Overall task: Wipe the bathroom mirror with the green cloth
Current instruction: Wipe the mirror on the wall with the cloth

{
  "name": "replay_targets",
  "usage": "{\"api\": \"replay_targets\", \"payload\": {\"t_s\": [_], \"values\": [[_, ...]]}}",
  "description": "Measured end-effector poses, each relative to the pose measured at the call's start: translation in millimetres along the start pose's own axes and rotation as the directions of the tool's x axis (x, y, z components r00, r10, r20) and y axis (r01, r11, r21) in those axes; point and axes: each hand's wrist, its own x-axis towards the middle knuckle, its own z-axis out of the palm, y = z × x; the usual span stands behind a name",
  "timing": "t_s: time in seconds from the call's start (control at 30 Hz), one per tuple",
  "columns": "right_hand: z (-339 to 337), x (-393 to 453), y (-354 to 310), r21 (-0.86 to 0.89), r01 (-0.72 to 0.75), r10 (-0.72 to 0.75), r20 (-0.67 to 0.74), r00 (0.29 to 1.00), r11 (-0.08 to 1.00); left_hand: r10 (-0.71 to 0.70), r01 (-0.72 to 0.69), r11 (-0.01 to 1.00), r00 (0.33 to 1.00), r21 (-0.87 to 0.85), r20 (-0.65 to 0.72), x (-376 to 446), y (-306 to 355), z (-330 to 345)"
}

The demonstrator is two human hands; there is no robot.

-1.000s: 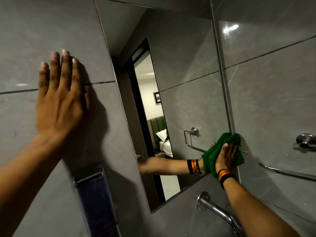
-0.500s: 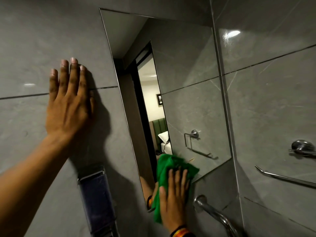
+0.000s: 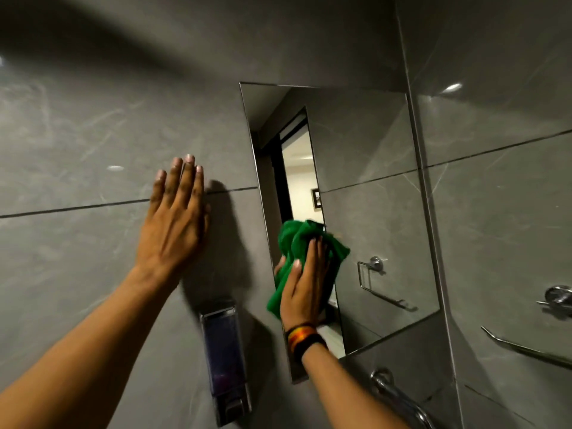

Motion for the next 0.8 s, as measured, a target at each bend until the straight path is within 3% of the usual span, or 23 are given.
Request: {"api": "replay_targets", "payload": {"t_s": [0.1, 0.23, 0.43, 0.8], "values": [[11.9, 56.2, -45.2, 0.090, 0.081, -0.073, -0.096, 0.993, 0.993, -0.025, 0.025, 1.000, 0.999, 0.008, -0.023, 5.1, 3.2, -18.5], [20.8, 110.7, -104.0, 0.069, 0.220, -0.207, -0.161, 0.965, 0.973, -0.033, 0.035, 0.999, 0.998, 0.029, -0.056, 15.1, 4.5, -44.2], [19.3, 135.5, -164.1, 0.024, 0.414, -0.412, -0.067, 0.909, 0.910, -0.063, 0.070, 0.995, 0.993, 0.071, -0.097, 17.4, -9.1, -77.3], [10.2, 92.5, -233.8, 0.001, 0.476, -0.475, 0.058, 0.878, 0.879, -0.092, 0.107, 0.988, 0.988, 0.113, -0.128, -8.3, -40.4, -127.4]]}}
